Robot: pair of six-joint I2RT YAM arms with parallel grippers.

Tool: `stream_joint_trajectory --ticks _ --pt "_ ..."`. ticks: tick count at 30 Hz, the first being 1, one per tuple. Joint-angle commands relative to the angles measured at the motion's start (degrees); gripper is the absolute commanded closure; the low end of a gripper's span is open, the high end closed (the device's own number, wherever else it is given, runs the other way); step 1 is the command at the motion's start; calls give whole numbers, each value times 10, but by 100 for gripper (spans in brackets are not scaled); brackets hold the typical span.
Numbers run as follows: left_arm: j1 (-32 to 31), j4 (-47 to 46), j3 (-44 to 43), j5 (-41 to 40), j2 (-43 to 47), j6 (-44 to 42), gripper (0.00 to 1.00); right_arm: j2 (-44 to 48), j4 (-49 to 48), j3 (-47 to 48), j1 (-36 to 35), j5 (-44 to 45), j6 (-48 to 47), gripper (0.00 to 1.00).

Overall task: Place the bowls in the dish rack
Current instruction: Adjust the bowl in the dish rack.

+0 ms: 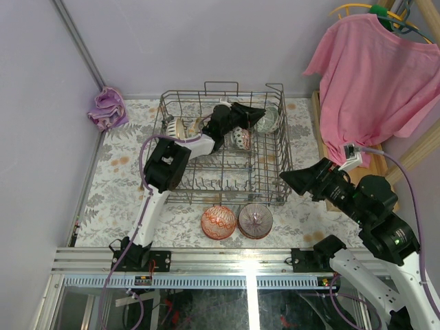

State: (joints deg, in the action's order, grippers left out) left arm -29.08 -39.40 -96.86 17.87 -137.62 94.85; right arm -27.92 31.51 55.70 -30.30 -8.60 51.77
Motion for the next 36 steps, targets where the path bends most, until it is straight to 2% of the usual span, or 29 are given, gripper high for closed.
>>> stream_joint_trajectory --ticks 1,8,12,16,19,21,22,28,36 --pt "-2 89 -4 2 16 -59 81 7 0 -4 2 -13 8 0" --pt "-9 244 -50 -35 72 -223 79 16 7 -4 2 -12 10 0" --pt "-19 353 -121 -53 74 -332 77 25 9 -9 2 -12 15 1" --pt "-31 423 -179 -64 66 -412 74 30 10 -13 2 -12 17 0" --pt "-44 452 -194 -86 73 -472 62 31 13 -13 2 -12 17 0" --pt "-50 472 -209 -94 71 -516 43 31 15 -13 2 -11 17 0" --pt "-53 484 -221 -94 66 -534 41 32 16 -13 2 -11 16 0" --pt "-64 544 -299 -95 29 -618 42 34 21 -13 2 -8 14 1" --pt "-71 572 -312 -126 12 -692 42 33 25 -15 2 -6 12 1"
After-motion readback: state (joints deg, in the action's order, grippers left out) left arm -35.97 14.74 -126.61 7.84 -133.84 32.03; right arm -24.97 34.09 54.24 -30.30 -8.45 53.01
